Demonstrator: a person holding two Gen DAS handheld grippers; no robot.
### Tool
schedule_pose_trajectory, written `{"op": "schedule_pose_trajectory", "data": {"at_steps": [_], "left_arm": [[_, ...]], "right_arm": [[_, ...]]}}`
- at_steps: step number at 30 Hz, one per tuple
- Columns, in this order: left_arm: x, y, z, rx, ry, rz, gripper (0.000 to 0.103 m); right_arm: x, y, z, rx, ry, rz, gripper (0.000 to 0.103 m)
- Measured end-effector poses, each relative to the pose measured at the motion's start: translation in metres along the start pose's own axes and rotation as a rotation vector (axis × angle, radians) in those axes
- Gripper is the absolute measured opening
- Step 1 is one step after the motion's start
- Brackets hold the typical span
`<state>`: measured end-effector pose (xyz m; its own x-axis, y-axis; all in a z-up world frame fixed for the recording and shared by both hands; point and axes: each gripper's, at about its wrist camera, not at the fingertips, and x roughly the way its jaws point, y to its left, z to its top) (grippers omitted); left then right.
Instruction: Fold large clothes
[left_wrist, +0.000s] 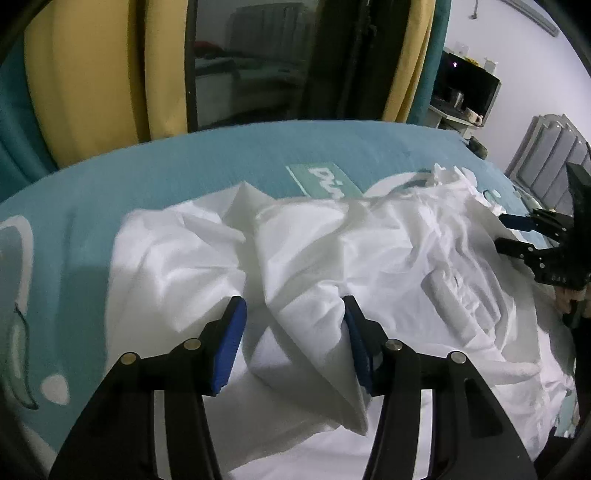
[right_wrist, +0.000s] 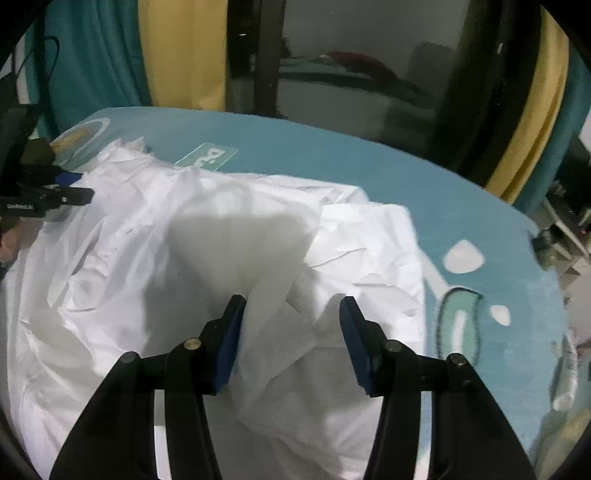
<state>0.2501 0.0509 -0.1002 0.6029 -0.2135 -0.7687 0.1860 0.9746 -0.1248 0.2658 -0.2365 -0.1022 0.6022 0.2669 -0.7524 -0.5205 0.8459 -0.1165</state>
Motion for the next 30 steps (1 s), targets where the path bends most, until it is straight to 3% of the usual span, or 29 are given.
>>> {"op": "schedule_pose_trajectory", "data": {"at_steps": [7, 14, 24, 30], "left_arm": [[-0.059, 0.000, -0.010, -0.016, -0.099, 0.026, 0.055], [-0.122, 0.023, -0.071, -0.111, -0.136, 0.124, 0.055], [-0.165, 0.048, -0.165, -0.236, -0.138, 0.251, 0.055], [-0.159, 0.041, -0.193, -0.211, -0.049, 0.277, 0.055]], "right_arm": [[-0.046, -0.006, -0.012, 0.029, -0.043, -0.047, 0.053], [-0.080, -0.008, -0.047, 0.070, -0.045, -0.096, 0.053], [-0.124, -0.038, -0.116, 0.229, -0.047, -0.139, 0.053], [-0.128, -0.044, -0.153, 0.301, -0.014, -0.138, 0.054]]}}
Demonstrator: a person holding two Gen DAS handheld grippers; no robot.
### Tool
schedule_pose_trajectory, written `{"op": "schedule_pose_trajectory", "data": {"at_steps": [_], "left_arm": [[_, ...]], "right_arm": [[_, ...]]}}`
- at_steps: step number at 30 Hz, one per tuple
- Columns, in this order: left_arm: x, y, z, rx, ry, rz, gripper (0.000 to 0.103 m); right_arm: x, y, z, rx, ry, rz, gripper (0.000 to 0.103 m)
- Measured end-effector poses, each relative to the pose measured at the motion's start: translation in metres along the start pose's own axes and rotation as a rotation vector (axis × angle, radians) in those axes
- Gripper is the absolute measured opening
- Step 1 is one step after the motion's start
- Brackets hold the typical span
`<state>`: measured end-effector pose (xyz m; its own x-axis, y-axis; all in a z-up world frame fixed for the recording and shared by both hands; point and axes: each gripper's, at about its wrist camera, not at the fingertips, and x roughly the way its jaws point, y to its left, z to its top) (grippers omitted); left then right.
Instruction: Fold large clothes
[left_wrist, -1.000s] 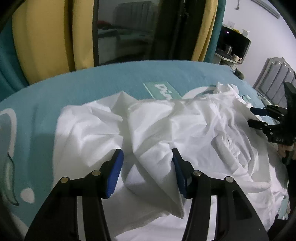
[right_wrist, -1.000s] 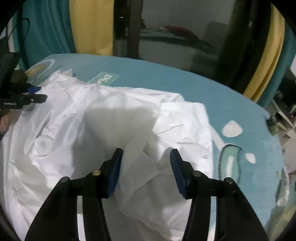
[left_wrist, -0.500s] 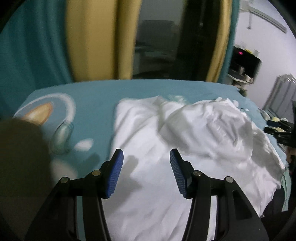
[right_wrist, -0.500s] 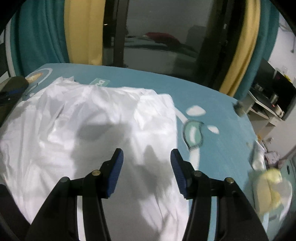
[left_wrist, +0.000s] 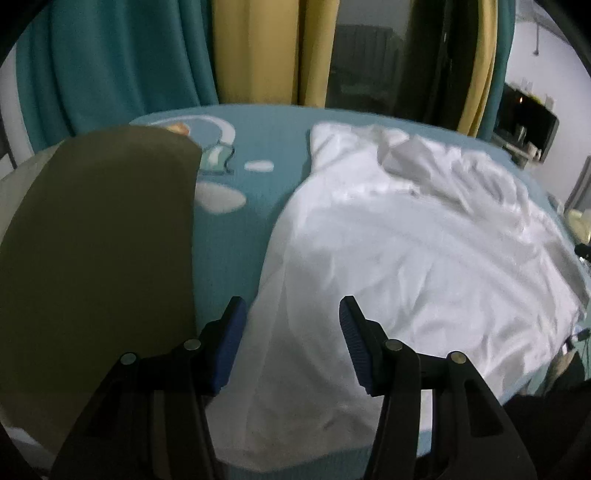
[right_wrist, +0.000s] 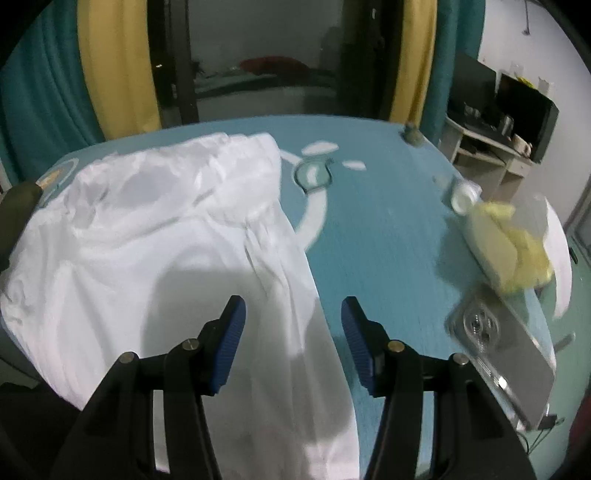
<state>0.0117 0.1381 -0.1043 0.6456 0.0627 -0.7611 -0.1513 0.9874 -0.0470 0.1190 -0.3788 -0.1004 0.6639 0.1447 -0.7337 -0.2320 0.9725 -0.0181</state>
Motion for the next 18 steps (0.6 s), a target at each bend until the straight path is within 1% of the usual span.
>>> {"op": "schedule_pose_trajectory", "data": {"at_steps": [4, 6, 7, 11, 14, 16, 18], "left_arm": [[0.000, -0.005, -0.018, 0.024, 0.019, 0.036, 0.055], [-0.003, -0.009, -0.024, 0.047, -0.001, 0.084, 0.055], [-0.005, -0.011, -0.026, 0.048, -0.005, 0.092, 0.055], [-0.009, -0.009, -0.034, 0.029, -0.023, 0.090, 0.056], [-0.010, -0.007, -0.036, 0.015, -0.025, 0.090, 0.061], [-0.012, -0.005, -0.039, 0.007, -0.035, 0.087, 0.063], [-0.015, -0.004, -0.043, -0.022, -0.049, 0.094, 0.063]], "right_arm": [[0.000, -0.007, -0.017, 0.025, 0.021, -0.008, 0.054], [-0.001, -0.011, -0.023, 0.036, 0.026, -0.006, 0.055], [-0.003, -0.013, -0.026, 0.041, 0.024, -0.007, 0.055], [-0.004, -0.023, -0.038, 0.078, 0.024, 0.001, 0.060], [-0.002, -0.028, -0.048, 0.098, 0.041, 0.013, 0.060], [-0.007, -0.027, -0.054, 0.097, 0.026, 0.019, 0.060], [-0.010, -0.027, -0.059, 0.105, 0.020, 0.025, 0.060]]}}
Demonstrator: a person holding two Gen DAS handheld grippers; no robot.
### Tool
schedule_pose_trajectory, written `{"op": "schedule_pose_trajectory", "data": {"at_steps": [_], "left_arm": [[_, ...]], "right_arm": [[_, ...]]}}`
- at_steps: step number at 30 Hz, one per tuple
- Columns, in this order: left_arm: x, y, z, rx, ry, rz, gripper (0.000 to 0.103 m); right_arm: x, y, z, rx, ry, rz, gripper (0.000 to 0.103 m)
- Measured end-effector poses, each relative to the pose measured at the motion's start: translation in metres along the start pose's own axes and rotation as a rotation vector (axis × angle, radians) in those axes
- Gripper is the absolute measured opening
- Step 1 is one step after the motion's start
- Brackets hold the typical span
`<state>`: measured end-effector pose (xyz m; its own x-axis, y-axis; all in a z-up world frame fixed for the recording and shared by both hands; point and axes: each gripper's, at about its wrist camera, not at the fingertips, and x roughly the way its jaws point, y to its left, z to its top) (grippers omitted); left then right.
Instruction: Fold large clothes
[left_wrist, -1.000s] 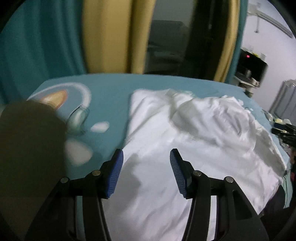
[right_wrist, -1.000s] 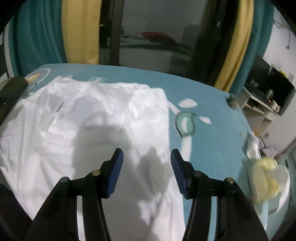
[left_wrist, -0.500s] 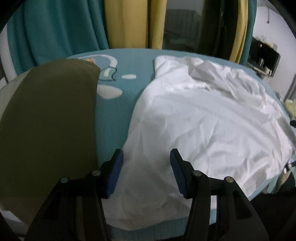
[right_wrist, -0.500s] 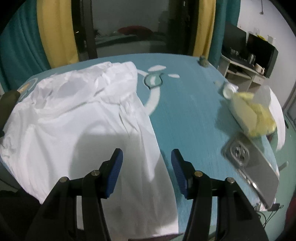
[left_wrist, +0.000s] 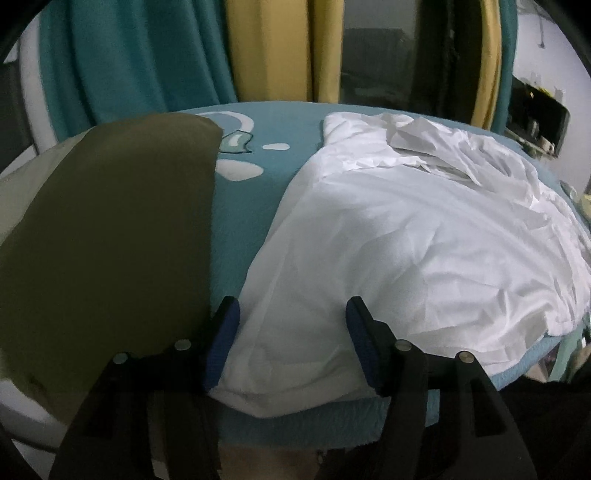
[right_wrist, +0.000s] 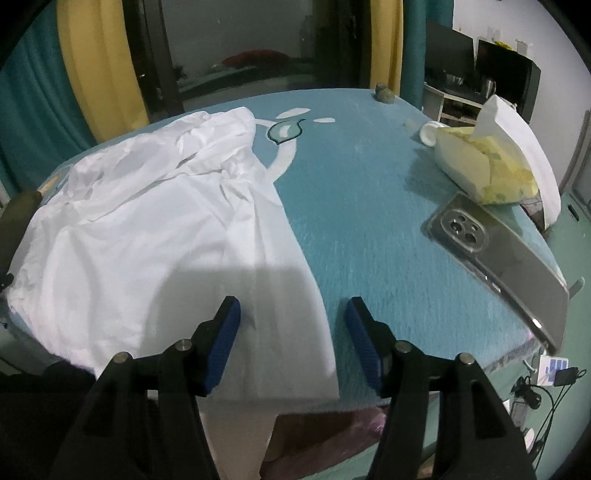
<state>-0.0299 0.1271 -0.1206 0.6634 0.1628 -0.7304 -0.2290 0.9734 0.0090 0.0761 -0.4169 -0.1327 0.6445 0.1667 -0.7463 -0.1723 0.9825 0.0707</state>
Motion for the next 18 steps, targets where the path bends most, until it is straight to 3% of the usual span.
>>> {"op": "schedule_pose_trajectory", "data": {"at_steps": [4, 7, 11, 13, 14, 16, 17, 18], "left_arm": [[-0.009, -0.003, -0.010, -0.044, -0.013, 0.018, 0.063], [-0.010, -0.006, -0.012, -0.034, -0.015, 0.036, 0.064], [-0.010, -0.008, -0.015, -0.018, -0.036, 0.031, 0.064], [-0.010, -0.010, -0.015, -0.006, -0.036, 0.030, 0.062], [-0.010, -0.011, -0.014, 0.012, -0.037, 0.019, 0.058], [-0.012, -0.016, -0.014, 0.073, -0.048, -0.020, 0.019], [-0.012, -0.020, -0.014, 0.111, -0.048, -0.036, 0.008], [-0.012, -0.023, -0.013, 0.122, -0.044, -0.038, 0.004]], "right_arm": [[-0.005, 0.007, -0.012, 0.009, -0.030, -0.012, 0.060], [-0.007, 0.027, -0.023, -0.068, -0.058, -0.056, 0.059], [-0.011, 0.047, -0.031, -0.145, -0.093, -0.018, 0.012], [-0.011, 0.053, -0.032, -0.176, -0.098, -0.015, 0.007], [-0.011, 0.053, -0.031, -0.181, -0.094, -0.013, 0.007], [-0.012, 0.051, -0.029, -0.169, -0.083, 0.045, 0.006], [-0.013, 0.049, -0.027, -0.160, -0.084, 0.082, 0.006], [-0.014, 0.048, -0.027, -0.157, -0.088, 0.097, 0.006]]}}
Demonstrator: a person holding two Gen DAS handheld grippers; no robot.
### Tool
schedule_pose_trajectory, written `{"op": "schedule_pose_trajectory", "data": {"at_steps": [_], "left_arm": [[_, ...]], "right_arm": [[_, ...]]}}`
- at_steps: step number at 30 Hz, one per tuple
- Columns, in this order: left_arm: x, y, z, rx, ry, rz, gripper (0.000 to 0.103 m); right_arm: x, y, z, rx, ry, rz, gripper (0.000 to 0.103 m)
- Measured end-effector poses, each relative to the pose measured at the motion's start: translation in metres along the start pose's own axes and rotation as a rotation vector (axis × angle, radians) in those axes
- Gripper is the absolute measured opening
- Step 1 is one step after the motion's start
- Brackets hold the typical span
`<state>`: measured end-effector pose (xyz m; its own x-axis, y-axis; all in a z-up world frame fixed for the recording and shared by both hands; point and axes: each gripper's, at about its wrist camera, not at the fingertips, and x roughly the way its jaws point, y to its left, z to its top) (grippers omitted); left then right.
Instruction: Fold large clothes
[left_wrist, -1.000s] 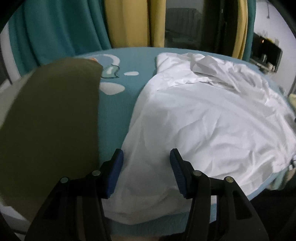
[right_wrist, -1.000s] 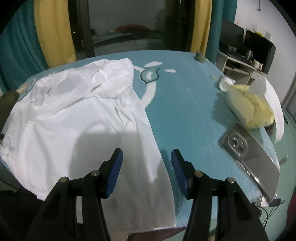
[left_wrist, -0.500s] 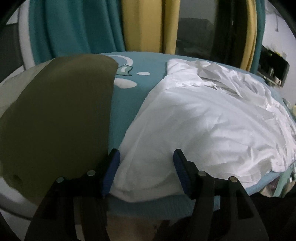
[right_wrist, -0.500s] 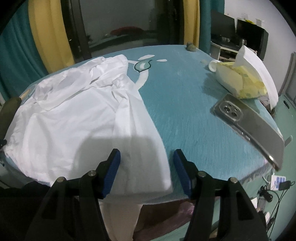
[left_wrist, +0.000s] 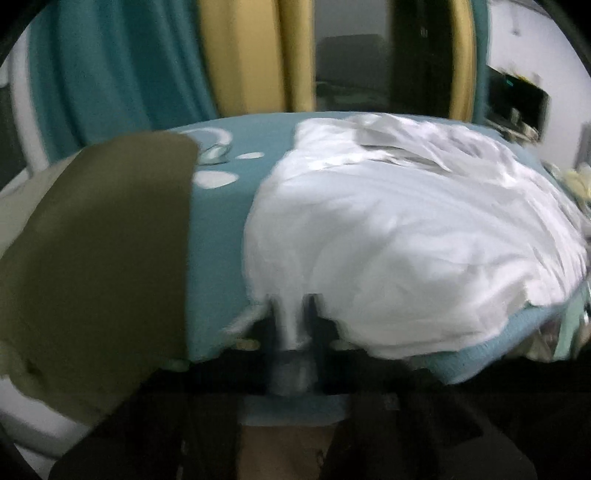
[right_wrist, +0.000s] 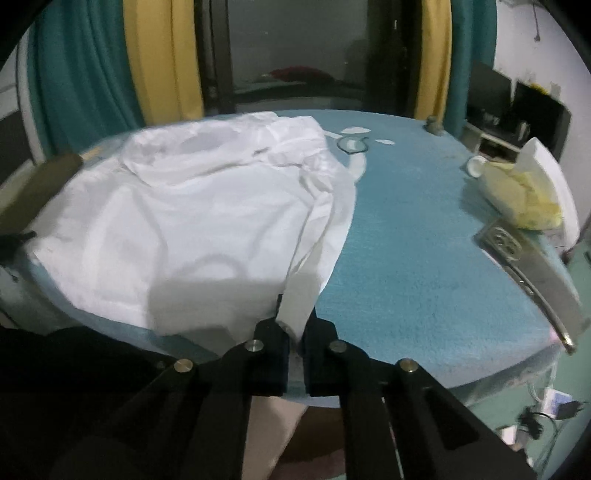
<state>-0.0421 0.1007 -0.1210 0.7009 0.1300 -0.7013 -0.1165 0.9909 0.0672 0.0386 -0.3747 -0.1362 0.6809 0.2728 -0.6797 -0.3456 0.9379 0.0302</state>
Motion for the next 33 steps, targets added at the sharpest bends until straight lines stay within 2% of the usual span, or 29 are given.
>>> {"op": "schedule_pose_trajectory", "data": {"at_steps": [4, 13, 16, 25, 33], "left_arm": [[-0.009, 0.002, 0.006, -0.030, -0.013, -0.046, 0.003], [-0.054, 0.005, 0.058, -0.023, -0.195, -0.082, 0.003], [-0.059, 0.007, 0.070, -0.032, -0.219, -0.097, 0.004], [-0.039, 0.024, 0.117, -0.080, -0.282, -0.104, 0.004], [0.002, 0.041, 0.163, -0.106, -0.274, -0.120, 0.004]], "right_arm": [[-0.016, -0.011, 0.010, 0.056, -0.067, 0.037, 0.006], [-0.050, -0.028, 0.053, 0.122, -0.213, 0.053, 0.005], [-0.051, -0.030, 0.070, 0.131, -0.243, 0.043, 0.005], [-0.039, -0.042, 0.126, 0.140, -0.294, 0.014, 0.005], [0.000, -0.050, 0.176, 0.121, -0.284, -0.012, 0.005]]}}
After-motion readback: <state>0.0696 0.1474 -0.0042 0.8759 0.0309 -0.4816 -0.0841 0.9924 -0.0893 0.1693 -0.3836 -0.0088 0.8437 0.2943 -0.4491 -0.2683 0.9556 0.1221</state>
